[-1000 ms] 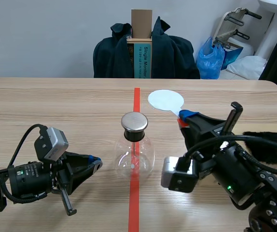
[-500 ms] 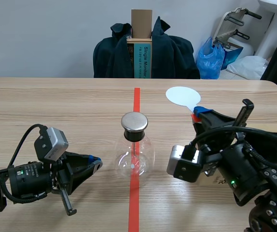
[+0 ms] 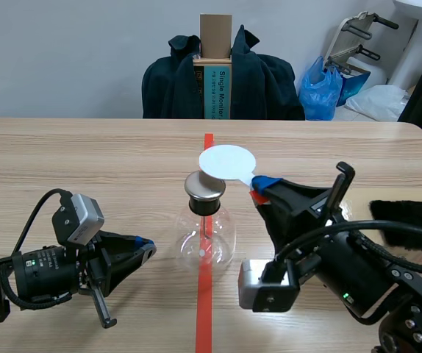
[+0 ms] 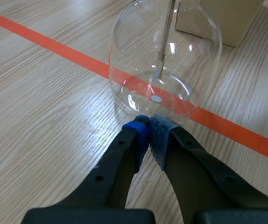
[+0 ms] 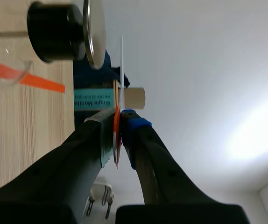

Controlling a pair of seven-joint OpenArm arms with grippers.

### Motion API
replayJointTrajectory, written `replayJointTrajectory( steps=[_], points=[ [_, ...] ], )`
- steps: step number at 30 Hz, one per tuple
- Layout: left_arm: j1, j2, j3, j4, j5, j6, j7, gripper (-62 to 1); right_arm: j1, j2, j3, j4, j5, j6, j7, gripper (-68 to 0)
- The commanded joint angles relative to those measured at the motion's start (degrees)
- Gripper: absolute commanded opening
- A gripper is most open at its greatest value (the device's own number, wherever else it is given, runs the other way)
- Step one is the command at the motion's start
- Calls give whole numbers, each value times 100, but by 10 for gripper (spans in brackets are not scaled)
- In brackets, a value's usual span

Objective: Do the electroscope experiment.
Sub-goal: 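Move the plate toward and away from the electroscope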

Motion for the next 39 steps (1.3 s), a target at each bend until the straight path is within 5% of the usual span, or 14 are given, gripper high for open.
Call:
replayJointTrajectory(
  steps=[1, 14, 25, 39],
  points=[
    [-28, 13, -31, 66, -39, -13, -74, -582, 85, 13, 26, 42, 61, -81, 136, -667],
    [-28, 13, -31, 66, -39, -13, -74, -582, 85, 13, 26, 42, 61, -81, 824, -667],
    [-28, 13, -31, 66, -39, -13, -76, -582, 81, 13, 26, 42, 63, -81, 841, -667],
    [-28, 11, -31, 66, -39, -13, -76, -582, -96, 13, 26, 330, 444, -81, -883, -667]
  ],
)
